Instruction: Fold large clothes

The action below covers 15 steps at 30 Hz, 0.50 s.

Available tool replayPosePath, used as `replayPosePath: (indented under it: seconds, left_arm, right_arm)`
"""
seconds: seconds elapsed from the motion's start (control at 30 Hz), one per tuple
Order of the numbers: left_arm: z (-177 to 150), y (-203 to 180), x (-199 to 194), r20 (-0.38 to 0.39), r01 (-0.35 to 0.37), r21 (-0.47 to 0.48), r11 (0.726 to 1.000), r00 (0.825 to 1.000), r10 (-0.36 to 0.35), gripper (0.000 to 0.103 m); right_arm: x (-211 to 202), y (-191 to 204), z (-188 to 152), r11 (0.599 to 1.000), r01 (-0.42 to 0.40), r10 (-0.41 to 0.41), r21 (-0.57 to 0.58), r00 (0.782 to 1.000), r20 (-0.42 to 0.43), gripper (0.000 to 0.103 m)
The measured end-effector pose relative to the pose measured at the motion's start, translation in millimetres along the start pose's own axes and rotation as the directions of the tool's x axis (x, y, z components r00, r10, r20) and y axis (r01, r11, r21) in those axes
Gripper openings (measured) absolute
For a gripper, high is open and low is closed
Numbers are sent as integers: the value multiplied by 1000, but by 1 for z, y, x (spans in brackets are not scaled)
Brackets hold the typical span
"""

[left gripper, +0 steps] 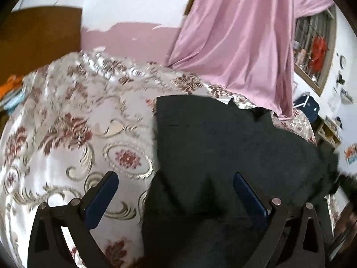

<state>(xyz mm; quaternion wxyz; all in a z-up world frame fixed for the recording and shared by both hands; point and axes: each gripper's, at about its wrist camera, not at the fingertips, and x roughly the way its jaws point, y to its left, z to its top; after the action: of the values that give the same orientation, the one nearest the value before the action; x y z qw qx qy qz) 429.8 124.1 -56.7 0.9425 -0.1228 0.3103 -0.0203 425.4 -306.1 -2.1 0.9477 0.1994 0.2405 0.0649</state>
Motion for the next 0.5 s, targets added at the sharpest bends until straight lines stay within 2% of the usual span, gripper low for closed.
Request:
replayPosePath:
  seconds: [0.07,0.13,0.27,0.37,0.47,0.5]
  left_arm:
    - [3,-5,0,7,-3,19,1000,1000,3,103]
    - [6,-9,4,1,-15,35,999,1000,15,103]
    - [15,-18,23,-27,-45,70,997,999,47,103]
    - [19,-24,27,7,-93,92,991,996,93,103]
    - [23,-25,24,38,-71,98,993,997,67,103]
    - [25,-28,23,47,-58,111,992,997,53,103]
  right_arm:
    - [-16,0,18,993,88,-84,-73,995,57,3]
    - [-25,-7,27,984,148,-142,-99,988,68,3]
    - [-12,-27,25,969,219,-221,-115,975,-1,3]
    - [1,-37,8,945,275,-287,-174,957,-47,3]
    - [8,-43,2,937,300,-319,-181,944,-88,6]
    - [6,-45,4,931,314,-334,-184,939,-87,12]
